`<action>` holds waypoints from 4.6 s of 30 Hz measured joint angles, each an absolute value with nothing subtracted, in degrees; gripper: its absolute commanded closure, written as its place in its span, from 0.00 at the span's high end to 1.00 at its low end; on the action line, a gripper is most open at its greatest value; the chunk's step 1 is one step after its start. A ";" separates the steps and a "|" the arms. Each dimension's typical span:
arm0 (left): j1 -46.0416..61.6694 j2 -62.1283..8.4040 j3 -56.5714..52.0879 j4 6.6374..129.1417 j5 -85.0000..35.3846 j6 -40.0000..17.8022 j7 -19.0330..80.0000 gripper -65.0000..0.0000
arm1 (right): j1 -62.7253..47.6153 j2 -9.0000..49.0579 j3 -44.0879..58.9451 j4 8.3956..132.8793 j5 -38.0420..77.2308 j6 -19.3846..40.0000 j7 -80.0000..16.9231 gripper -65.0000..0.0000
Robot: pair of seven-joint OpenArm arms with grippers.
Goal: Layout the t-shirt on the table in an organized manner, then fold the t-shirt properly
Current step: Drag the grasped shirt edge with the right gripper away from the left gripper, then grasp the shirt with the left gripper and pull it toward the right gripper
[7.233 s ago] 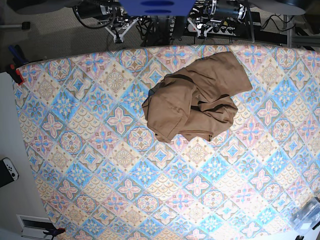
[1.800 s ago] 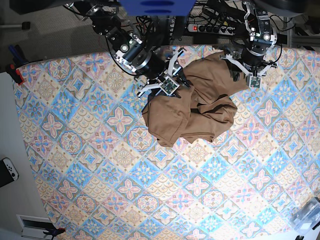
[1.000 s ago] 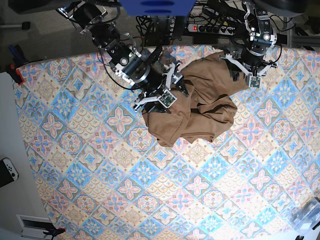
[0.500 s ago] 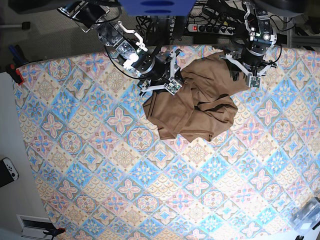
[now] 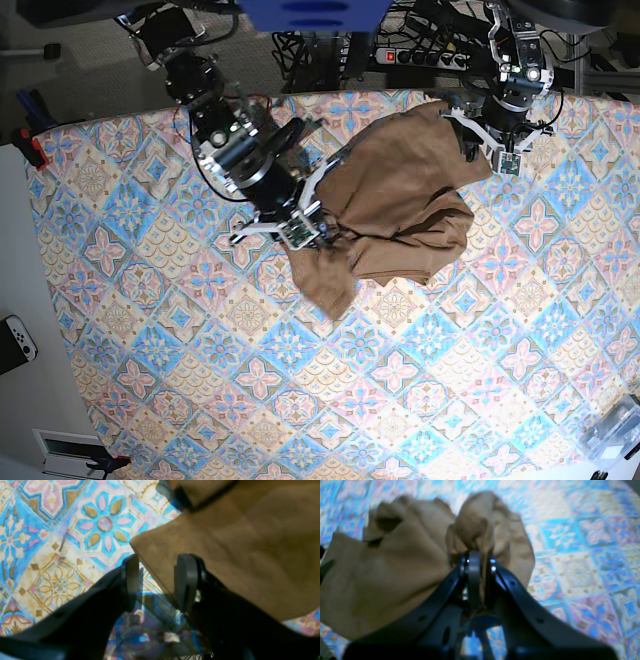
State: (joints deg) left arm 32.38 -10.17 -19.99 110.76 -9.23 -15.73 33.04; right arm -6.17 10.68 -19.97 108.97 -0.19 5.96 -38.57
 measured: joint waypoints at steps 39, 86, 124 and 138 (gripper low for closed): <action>29.52 -10.17 -20.16 118.08 -9.91 -15.92 32.62 0.39 | -10.63 1.83 25.19 97.38 25.28 5.13 -39.81 0.49; -18.92 -6.81 7.40 85.06 -3.01 -40.12 66.02 0.39 | -16.34 2.20 26.35 101.47 25.50 5.19 -38.72 0.49; -45.58 8.62 14.98 56.29 -2.24 -29.19 40.73 0.40 | -19.88 2.11 26.35 103.44 25.30 5.15 -38.63 0.49; -32.45 6.55 15.62 71.05 -2.52 -20.71 34.44 0.53 | -22.50 2.07 26.20 105.43 25.19 5.15 -38.98 0.49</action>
